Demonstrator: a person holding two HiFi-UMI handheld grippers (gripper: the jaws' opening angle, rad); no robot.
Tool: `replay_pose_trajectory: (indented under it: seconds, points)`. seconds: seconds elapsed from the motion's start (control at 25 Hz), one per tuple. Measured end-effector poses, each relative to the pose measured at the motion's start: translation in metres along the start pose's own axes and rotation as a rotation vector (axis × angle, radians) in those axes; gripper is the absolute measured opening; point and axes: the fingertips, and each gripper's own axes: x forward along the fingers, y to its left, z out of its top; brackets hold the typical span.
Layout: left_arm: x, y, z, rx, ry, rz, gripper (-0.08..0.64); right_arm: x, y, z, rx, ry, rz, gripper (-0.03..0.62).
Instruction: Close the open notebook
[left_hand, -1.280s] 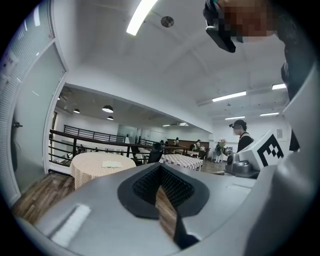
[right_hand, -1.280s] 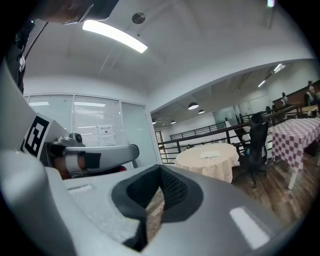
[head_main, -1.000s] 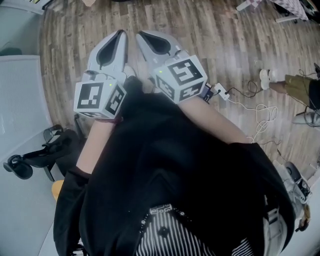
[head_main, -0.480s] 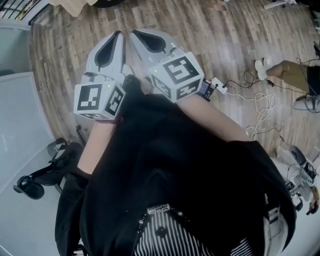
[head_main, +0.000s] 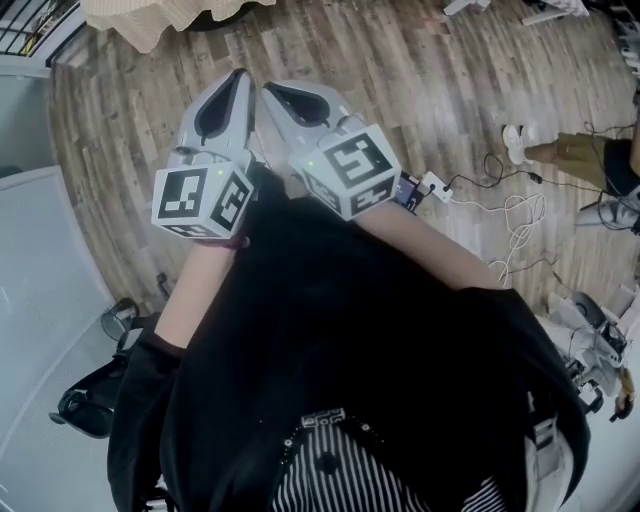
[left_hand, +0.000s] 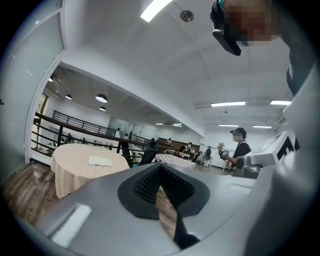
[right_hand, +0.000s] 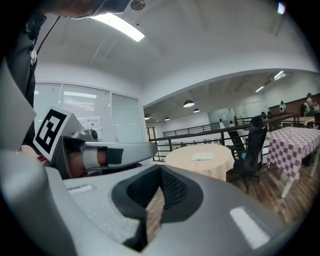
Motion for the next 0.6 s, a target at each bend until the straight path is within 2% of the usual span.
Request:
replay_pose_trajectory:
  seconds: [0.12,0.4,0.6]
  points:
    - [0.024,0.032,0.010,-0.024,0.004,-0.020,0.004,0.034,-0.012,0.002,0.018,0.022,-0.015,0.002]
    - [0.061,0.102,0.034,-0.012,0.044,-0.034,0.003,0.105,-0.019,0.033,0.009,0.036,-0.045,0.002]
    - [0.078,0.149,0.046,-0.012,0.040,-0.055,0.003,0.160,-0.025,0.043,0.013,0.049,-0.073,0.002]
